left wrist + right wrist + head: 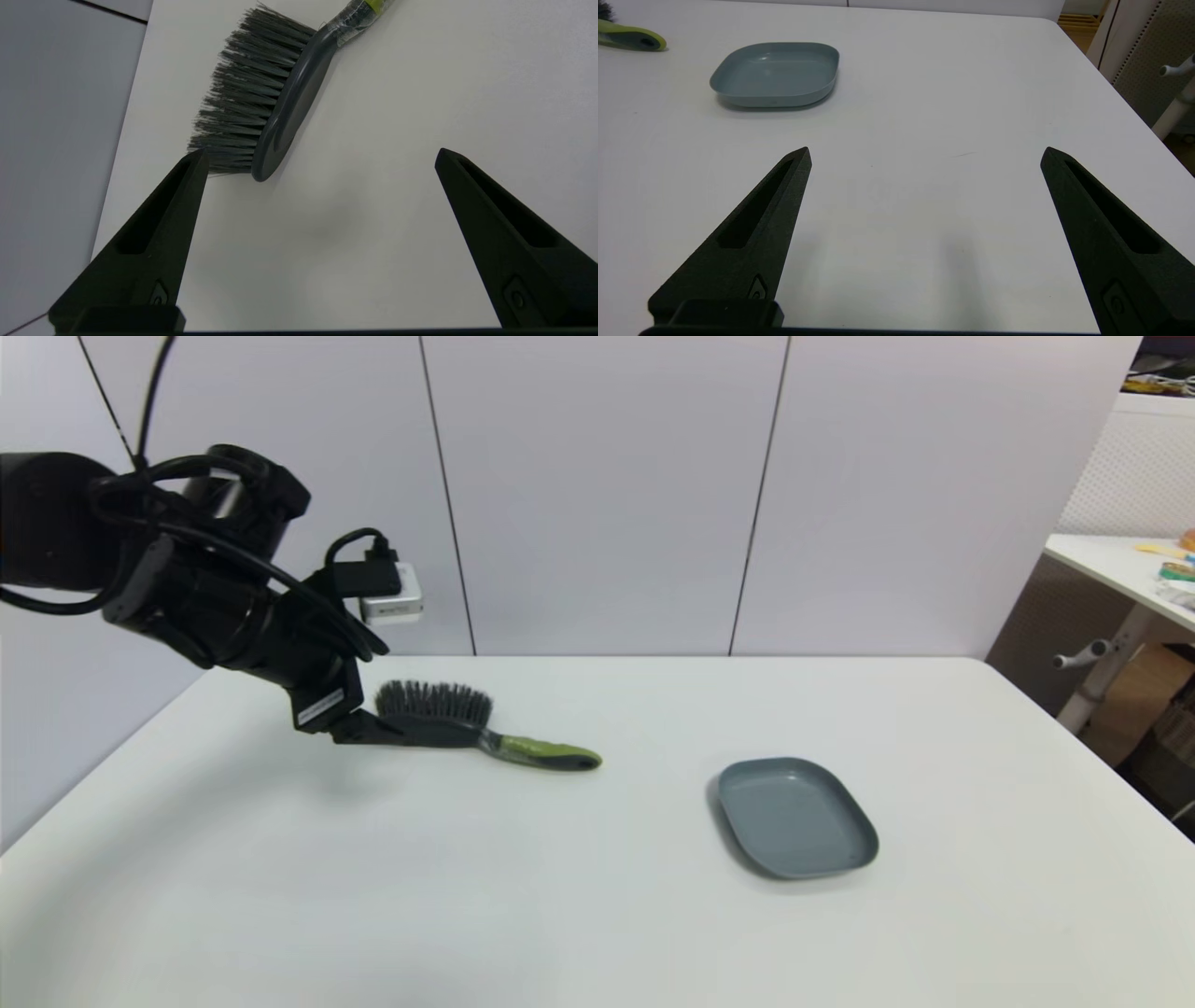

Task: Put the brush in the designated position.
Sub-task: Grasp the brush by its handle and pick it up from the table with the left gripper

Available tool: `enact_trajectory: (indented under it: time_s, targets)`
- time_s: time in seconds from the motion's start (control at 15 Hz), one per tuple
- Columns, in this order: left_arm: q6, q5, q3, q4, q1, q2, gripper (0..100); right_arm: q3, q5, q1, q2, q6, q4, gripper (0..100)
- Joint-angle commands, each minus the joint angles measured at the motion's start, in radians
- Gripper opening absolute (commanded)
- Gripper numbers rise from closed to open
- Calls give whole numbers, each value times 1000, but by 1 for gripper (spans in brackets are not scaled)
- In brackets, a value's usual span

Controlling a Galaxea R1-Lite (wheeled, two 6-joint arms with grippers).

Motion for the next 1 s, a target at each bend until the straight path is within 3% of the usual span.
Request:
enact_trajectory:
  time_s: [0.07, 0.2, 0.47, 1.0]
  targets:
    - [84, -87, -137, 51, -38, 174, 100, 2, 1, 0, 1, -1, 0, 100]
    - [119, -108, -177, 69, -46, 216, 100, 2, 1, 0, 1, -1, 0, 100]
    - [141, -167, -282, 253, -54, 279, 100, 2, 1, 0, -2, -1, 0, 100]
    - [160, -234, -360, 278, -60, 386, 100, 2, 1, 0, -2, -1, 0, 100]
